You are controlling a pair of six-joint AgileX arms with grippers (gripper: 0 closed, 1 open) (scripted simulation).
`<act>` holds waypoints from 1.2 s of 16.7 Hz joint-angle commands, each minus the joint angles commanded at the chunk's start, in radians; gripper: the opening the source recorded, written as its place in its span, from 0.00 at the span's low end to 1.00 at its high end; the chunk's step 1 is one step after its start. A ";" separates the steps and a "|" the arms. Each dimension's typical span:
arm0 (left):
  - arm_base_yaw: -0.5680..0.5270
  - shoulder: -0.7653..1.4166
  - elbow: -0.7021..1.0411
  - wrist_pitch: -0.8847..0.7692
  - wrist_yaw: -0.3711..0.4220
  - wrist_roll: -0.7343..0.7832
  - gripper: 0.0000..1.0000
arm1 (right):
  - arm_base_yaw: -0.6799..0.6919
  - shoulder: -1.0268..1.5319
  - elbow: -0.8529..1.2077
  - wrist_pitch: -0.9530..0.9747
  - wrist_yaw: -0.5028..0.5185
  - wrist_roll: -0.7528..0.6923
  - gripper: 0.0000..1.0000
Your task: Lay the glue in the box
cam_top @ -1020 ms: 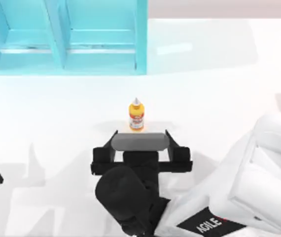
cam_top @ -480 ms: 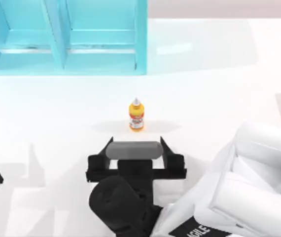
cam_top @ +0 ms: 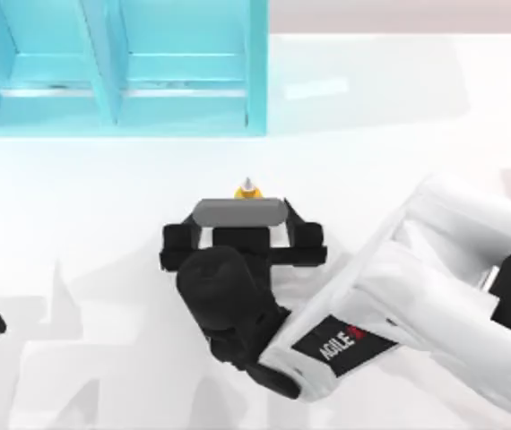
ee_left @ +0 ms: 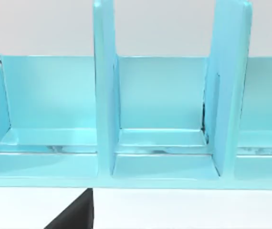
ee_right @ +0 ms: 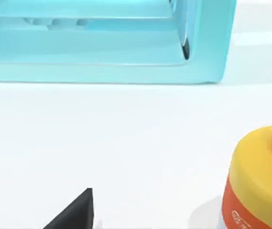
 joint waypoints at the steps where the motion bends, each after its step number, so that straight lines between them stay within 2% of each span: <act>1: 0.000 0.000 0.000 0.000 0.000 0.000 1.00 | -0.019 0.017 0.021 0.006 -0.018 -0.013 1.00; 6: 0.000 0.000 0.000 0.000 0.000 0.000 1.00 | -0.039 0.035 0.042 0.013 -0.036 -0.025 1.00; 19: 0.000 0.000 0.000 0.000 0.000 0.000 1.00 | -0.039 0.035 0.042 0.013 -0.036 -0.025 0.02; 20: 0.000 0.000 0.000 0.000 0.000 0.000 1.00 | -0.039 0.035 0.042 0.013 -0.036 -0.025 0.00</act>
